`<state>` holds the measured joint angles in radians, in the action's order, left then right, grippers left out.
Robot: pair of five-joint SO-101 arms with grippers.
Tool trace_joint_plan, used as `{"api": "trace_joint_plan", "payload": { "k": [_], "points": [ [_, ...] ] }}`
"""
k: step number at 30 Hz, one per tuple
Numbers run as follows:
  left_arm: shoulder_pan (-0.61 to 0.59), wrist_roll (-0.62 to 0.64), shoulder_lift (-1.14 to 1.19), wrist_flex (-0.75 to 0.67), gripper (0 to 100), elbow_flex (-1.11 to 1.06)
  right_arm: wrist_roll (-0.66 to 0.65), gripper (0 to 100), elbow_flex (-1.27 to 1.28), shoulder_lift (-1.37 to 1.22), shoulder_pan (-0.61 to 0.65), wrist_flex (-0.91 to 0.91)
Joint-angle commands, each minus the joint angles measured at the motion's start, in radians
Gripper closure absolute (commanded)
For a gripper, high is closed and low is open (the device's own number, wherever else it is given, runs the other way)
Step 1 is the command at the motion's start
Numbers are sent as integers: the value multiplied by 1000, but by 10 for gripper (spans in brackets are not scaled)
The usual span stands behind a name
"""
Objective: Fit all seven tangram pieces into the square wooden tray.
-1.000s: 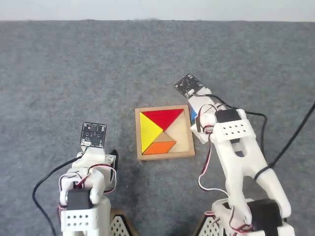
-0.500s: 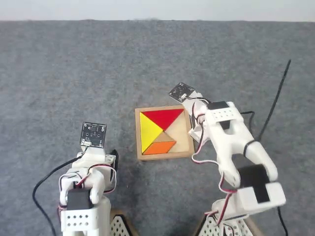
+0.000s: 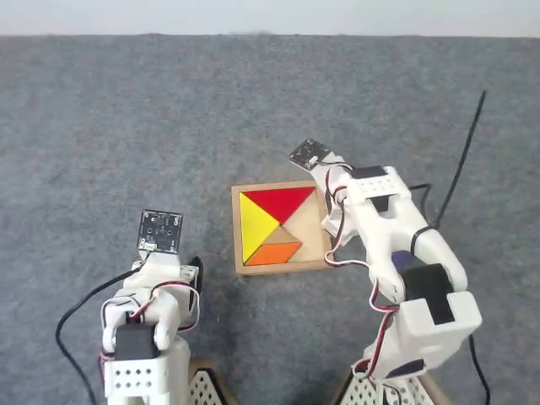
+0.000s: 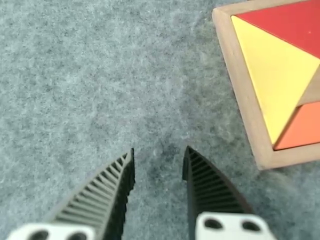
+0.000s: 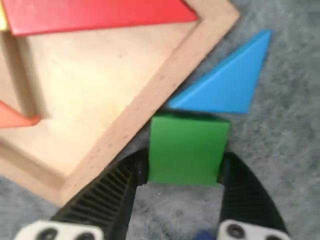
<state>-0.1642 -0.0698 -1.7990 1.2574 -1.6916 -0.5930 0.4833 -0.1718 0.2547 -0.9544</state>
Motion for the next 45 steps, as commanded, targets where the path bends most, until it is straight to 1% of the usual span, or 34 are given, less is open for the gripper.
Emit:
{"api": "trace_joint_plan", "payload": {
  "k": [1,7,12,16,19,23,28,31,39,45],
  "points": [
    [2,-6,-28,9,847,8,20,838,-51,5,-8,-5],
    [2,-6,-28,9,847,8,18,843,-58,58,-21,-35],
    [2,-6,-28,9,847,8,12,843,-55,228,-13,-104],
    [2,-6,-28,9,847,8,20,843,-52,338,79,-147],
    [2,-6,-28,9,847,8,23,843,-52,340,171,-171],
    [2,-6,-28,9,847,8,112,843,-52,294,262,-137],
    [2,-6,-28,9,847,8,222,843,-57,217,318,-110],
    [2,-6,-28,9,847,8,269,843,-57,189,321,-82],
    [2,-6,-28,9,847,8,265,843,-60,151,317,-48],
    [2,-6,-28,9,847,8,164,843,-66,150,283,-22]
  ]
}}
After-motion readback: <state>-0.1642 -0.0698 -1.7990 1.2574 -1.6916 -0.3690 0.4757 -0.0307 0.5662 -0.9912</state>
